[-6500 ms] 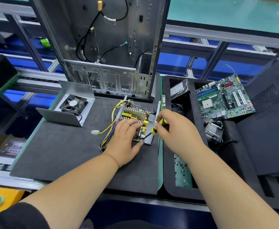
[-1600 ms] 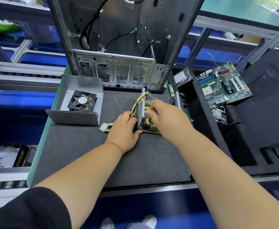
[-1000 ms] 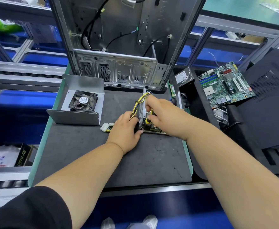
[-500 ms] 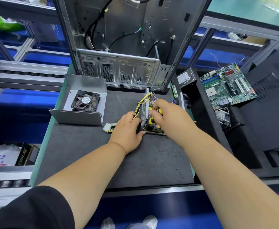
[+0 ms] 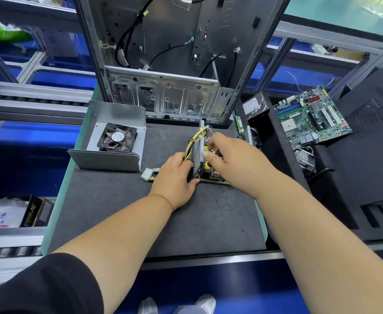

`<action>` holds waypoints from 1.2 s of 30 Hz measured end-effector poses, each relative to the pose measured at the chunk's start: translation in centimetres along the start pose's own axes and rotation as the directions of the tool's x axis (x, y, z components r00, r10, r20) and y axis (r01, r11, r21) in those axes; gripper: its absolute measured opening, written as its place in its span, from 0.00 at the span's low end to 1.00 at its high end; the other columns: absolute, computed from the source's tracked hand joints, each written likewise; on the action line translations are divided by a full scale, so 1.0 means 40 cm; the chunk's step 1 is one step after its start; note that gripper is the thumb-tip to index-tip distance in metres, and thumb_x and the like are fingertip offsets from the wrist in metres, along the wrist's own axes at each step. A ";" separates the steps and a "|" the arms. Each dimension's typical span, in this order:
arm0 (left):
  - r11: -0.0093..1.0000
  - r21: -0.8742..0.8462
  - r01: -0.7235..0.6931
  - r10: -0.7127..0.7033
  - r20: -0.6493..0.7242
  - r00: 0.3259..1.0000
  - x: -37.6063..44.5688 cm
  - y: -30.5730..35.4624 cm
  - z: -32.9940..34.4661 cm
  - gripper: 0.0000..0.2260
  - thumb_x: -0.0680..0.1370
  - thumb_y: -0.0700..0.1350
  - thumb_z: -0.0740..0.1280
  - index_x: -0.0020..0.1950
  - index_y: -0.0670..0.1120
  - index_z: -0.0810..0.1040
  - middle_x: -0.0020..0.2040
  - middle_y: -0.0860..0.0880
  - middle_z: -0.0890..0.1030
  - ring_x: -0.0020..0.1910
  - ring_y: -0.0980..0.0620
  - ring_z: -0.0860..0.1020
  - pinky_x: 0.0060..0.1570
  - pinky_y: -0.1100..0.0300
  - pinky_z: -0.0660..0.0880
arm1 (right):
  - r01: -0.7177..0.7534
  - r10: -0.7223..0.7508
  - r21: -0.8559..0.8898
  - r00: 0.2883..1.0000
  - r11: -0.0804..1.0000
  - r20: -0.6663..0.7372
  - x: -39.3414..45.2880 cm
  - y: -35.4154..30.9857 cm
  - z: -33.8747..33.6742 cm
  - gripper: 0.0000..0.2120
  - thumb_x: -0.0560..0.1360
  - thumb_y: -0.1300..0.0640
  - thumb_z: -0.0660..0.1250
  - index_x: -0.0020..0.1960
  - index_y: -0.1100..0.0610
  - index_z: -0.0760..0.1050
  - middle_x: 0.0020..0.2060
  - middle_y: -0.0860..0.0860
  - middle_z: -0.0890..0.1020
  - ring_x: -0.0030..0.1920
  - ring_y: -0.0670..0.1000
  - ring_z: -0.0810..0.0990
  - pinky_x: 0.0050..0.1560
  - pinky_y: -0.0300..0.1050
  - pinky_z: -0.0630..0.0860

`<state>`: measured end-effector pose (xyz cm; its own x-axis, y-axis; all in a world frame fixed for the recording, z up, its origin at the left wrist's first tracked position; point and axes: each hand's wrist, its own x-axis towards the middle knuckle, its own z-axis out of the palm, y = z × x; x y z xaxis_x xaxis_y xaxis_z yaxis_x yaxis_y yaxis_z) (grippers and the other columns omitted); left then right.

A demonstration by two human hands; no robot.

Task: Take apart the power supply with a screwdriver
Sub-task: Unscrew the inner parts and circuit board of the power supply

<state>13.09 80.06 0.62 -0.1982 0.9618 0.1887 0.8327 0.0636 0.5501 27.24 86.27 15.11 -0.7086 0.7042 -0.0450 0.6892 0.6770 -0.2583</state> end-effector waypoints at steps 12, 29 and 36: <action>1.000 0.002 0.014 -0.014 0.012 1.000 0.001 -0.001 0.000 0.16 0.74 0.50 0.72 0.58 0.43 0.78 0.61 0.45 0.72 0.60 0.43 0.72 0.63 0.48 0.70 | -0.039 0.053 0.134 0.994 0.990 -0.100 -0.010 -0.011 0.019 0.07 0.76 0.58 0.64 0.53 0.56 0.72 0.45 0.50 0.74 0.44 0.54 0.71 0.39 0.47 0.59; 1.000 0.015 0.011 -0.011 0.009 1.000 0.001 -0.002 0.003 0.17 0.75 0.51 0.71 0.59 0.43 0.78 0.61 0.45 0.72 0.61 0.43 0.71 0.64 0.49 0.69 | -0.093 0.113 0.160 0.986 0.983 -0.121 -0.005 -0.003 0.028 0.05 0.75 0.57 0.64 0.51 0.54 0.74 0.47 0.51 0.78 0.46 0.54 0.74 0.42 0.46 0.67; 1.000 0.007 0.004 -0.004 -0.004 1.000 0.000 -0.002 0.003 0.16 0.74 0.50 0.72 0.57 0.43 0.78 0.60 0.44 0.72 0.60 0.42 0.72 0.62 0.48 0.71 | -0.105 0.112 0.063 0.985 0.993 -0.133 -0.004 0.000 0.027 0.10 0.82 0.47 0.61 0.52 0.53 0.74 0.37 0.49 0.81 0.42 0.55 0.78 0.38 0.48 0.70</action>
<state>13.07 80.08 0.48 -0.2038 0.9604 0.1901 0.8357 0.0695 0.5447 27.19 85.93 14.06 -0.6001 0.7980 0.0554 0.7487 0.5847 -0.3123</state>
